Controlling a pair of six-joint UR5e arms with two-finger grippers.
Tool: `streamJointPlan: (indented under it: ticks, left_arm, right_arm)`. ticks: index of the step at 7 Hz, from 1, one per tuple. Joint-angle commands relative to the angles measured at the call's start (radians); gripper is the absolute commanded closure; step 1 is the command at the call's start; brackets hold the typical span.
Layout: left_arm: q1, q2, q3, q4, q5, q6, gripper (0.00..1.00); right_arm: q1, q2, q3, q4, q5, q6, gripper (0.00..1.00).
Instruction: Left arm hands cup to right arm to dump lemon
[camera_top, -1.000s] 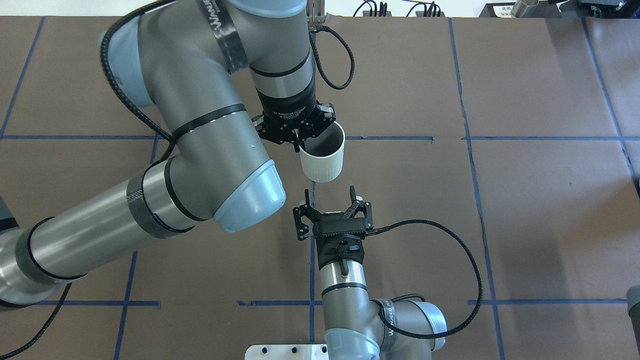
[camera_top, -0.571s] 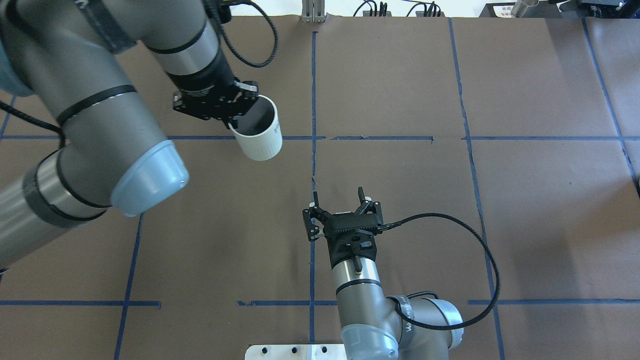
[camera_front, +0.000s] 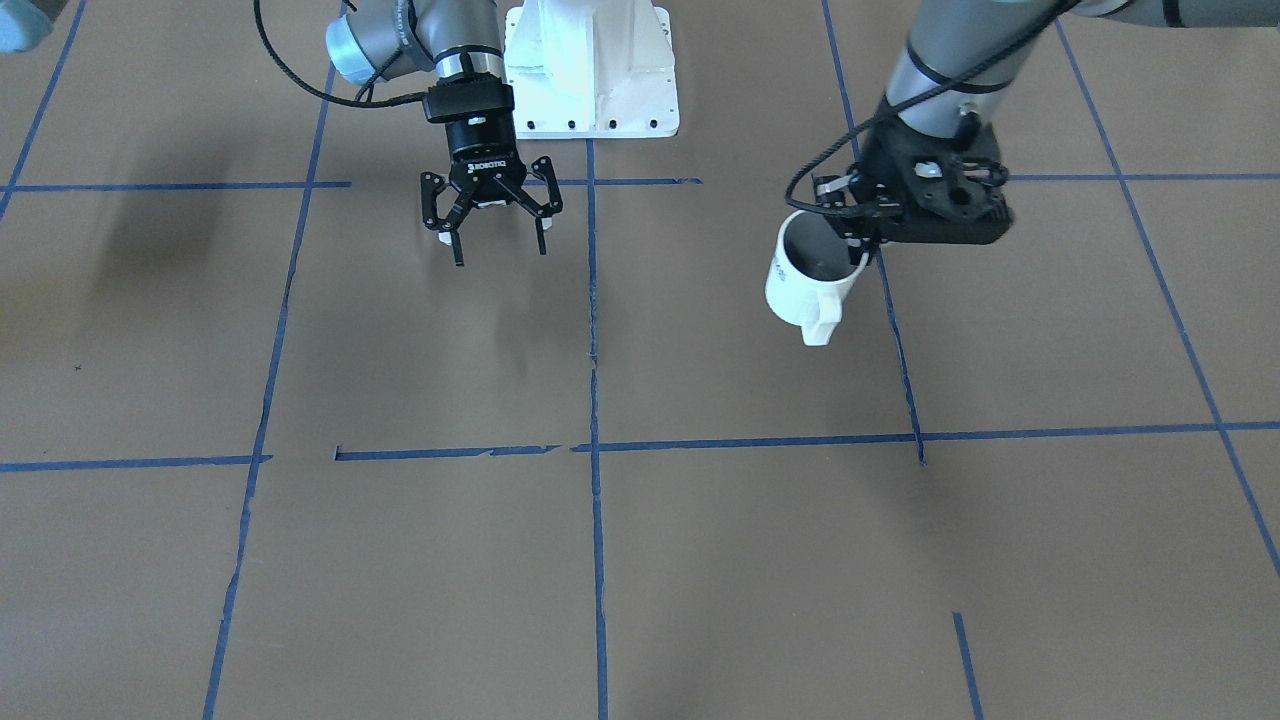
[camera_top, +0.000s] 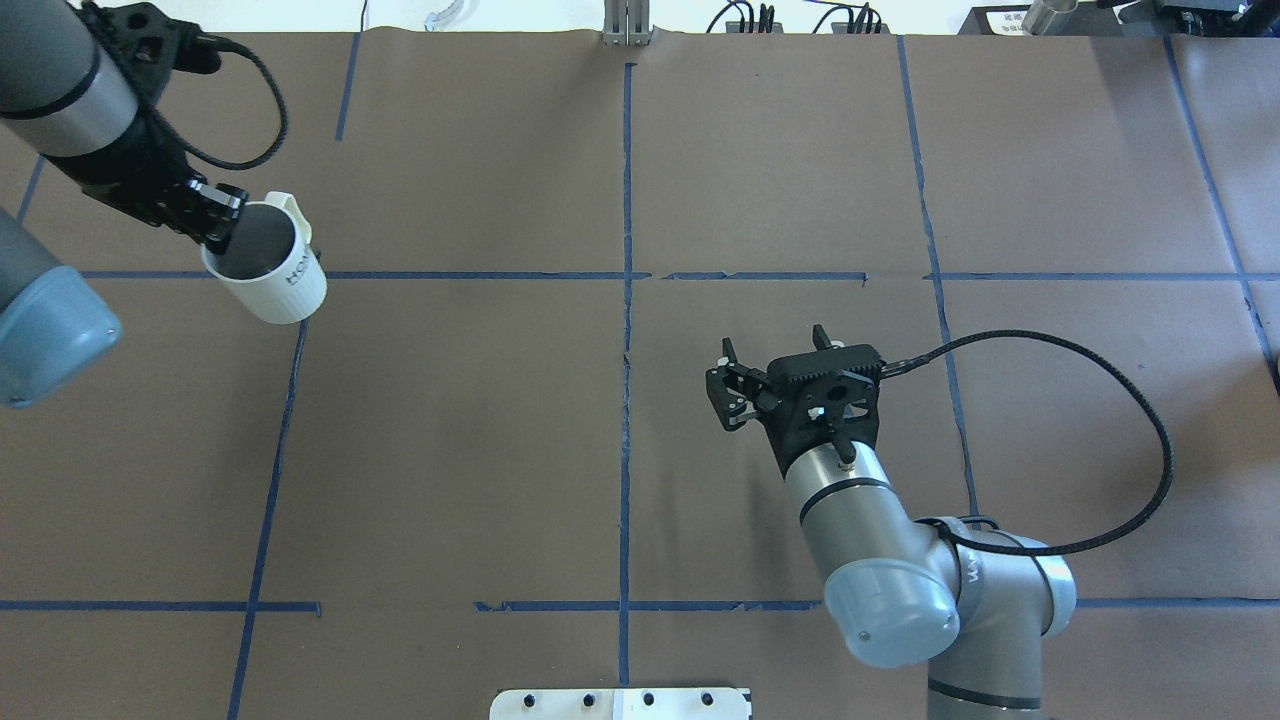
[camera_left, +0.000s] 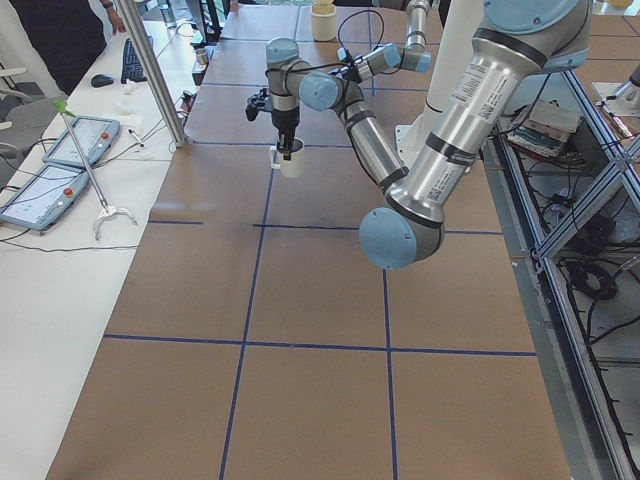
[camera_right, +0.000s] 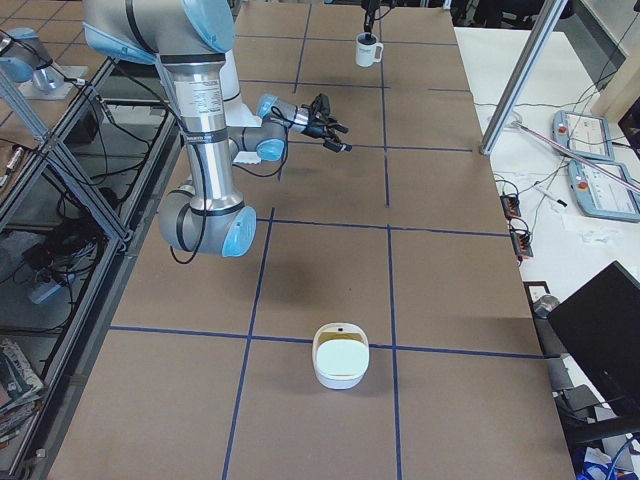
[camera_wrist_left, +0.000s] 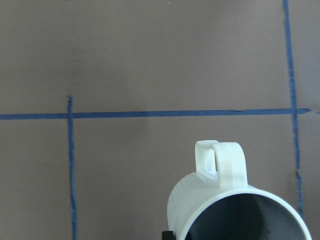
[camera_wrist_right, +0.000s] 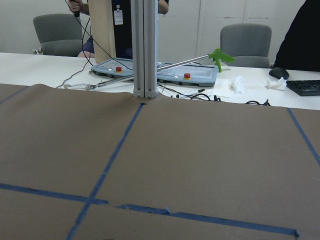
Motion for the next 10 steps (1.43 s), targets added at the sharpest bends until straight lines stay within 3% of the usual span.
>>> streamJointPlan:
  ticks: [1, 2, 3, 5, 8, 10]
  left_arm:
    - [-0.044, 0.149, 0.081, -0.143, -0.050, 0.134, 1.00]
    - [-0.041, 0.213, 0.120, -0.218, -0.073, 0.163, 1.00]
    - [-0.039, 0.215, 0.155, -0.265, -0.076, 0.154, 1.00]
    - [-0.036, 0.214, 0.196, -0.269, -0.179, 0.157, 1.00]
    - [-0.038, 0.220, 0.212, -0.339, -0.207, 0.149, 1.00]
    - [-0.032, 0.220, 0.284, -0.489, -0.204, 0.053, 0.82]
  right_arm:
    - [0.131, -0.095, 0.075, -0.008, 0.221, -0.110, 0.00]
    - [0.185, -0.139, 0.089, -0.009, 0.301, -0.188, 0.00]
    - [0.246, -0.181, 0.111, -0.009, 0.402, -0.241, 0.00]
    - [0.489, -0.326, 0.180, -0.011, 0.827, -0.339, 0.00]
    - [0.804, -0.466, 0.154, -0.015, 1.299, -0.599, 0.00]
    - [0.897, -0.468, 0.158, -0.095, 1.408, -0.666, 0.00]
